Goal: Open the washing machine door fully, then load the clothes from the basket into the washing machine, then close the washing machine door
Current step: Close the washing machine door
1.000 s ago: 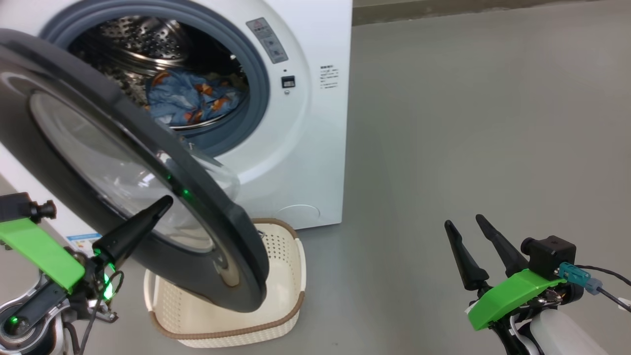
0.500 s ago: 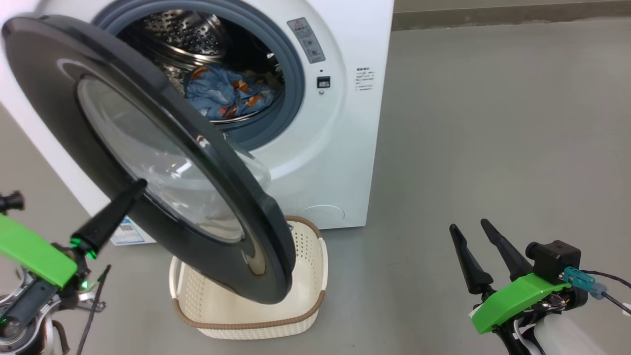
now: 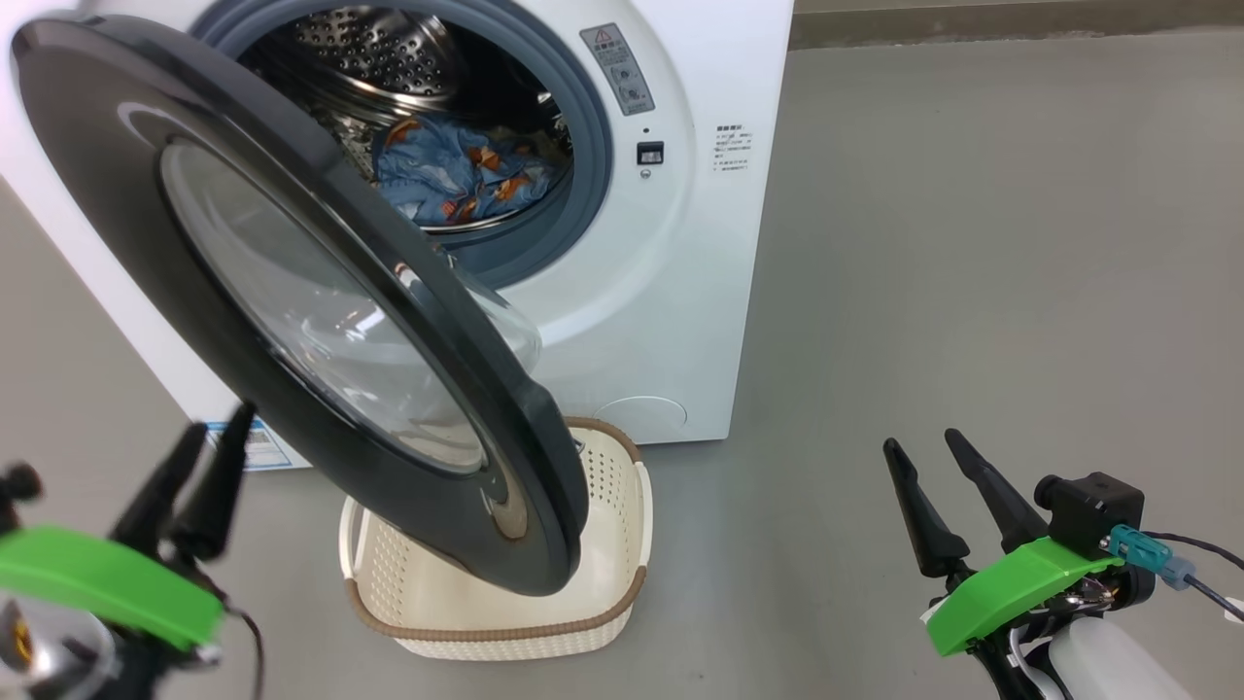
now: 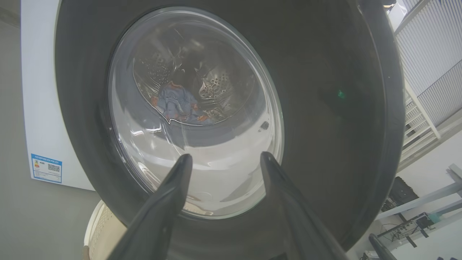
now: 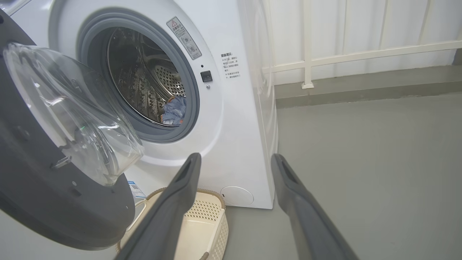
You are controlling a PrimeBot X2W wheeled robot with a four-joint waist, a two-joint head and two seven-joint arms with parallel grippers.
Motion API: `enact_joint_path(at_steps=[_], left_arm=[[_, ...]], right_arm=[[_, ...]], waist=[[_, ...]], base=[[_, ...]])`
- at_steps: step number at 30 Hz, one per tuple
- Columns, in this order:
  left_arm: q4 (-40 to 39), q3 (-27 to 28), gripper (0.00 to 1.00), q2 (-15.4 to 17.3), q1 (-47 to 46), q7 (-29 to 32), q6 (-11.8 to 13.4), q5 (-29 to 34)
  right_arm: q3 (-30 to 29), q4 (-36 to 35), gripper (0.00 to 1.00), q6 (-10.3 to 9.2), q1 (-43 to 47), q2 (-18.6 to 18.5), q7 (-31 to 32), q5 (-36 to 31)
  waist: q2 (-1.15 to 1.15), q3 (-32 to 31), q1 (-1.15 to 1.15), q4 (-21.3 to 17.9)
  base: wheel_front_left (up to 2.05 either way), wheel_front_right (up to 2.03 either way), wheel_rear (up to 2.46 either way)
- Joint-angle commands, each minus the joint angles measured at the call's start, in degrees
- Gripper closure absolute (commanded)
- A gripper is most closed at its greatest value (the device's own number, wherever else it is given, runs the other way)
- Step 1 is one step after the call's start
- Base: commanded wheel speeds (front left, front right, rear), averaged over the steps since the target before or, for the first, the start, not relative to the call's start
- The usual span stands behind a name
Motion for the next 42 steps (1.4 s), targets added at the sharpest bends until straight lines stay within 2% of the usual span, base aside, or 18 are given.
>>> enact_joint_path(at_steps=[1,9,11,19,29,42], left_arm=[[-1.5,1.0,0.0,2.3,0.0,-2.2,-0.4,1.7],[1.2,-5.7,0.0,5.4,4.5,-21.7,-0.4,12.0],[3.2,-5.4,0.0,4.7,5.2,-26.1,-0.4,13.4],[9.3,-6.7,0.0,4.3,6.8,-36.8,-0.2,19.7],[12.5,-7.7,0.0,1.2,7.0,-41.4,0.9,24.0],[14.7,-6.8,0.0,0.6,7.2,-41.9,0.7,26.0]], right_arm=[[0.6,-1.5,0.0,0.25,-0.4,-0.3,-0.7,0.1],[0.4,-1.6,0.0,0.25,-0.3,-0.4,-0.7,0.0],[0.4,-1.6,0.0,0.25,-0.4,-0.4,-0.7,-0.1],[0.4,-1.7,0.0,0.25,-0.4,-0.6,-0.7,0.0],[0.1,-1.8,0.0,0.25,-0.5,-1.2,-0.7,-0.4],[-2.0,-4.4,0.0,0.25,0.1,-0.8,-0.7,-3.2]], waist=[[0.0,0.0,0.0,-0.1],[0.0,-0.1,0.0,-0.5],[0.0,-0.2,0.0,-0.7],[0.0,-0.2,0.0,-1.5],[0.0,-0.2,0.0,-1.8],[0.0,-0.3,0.0,-1.9]], base=[[0.0,0.0,0.0],[0.0,0.0,0.0],[0.0,0.0,0.0],[0.0,0.0,0.0],[0.0,0.0,0.0],[0.0,0.0,0.0]])
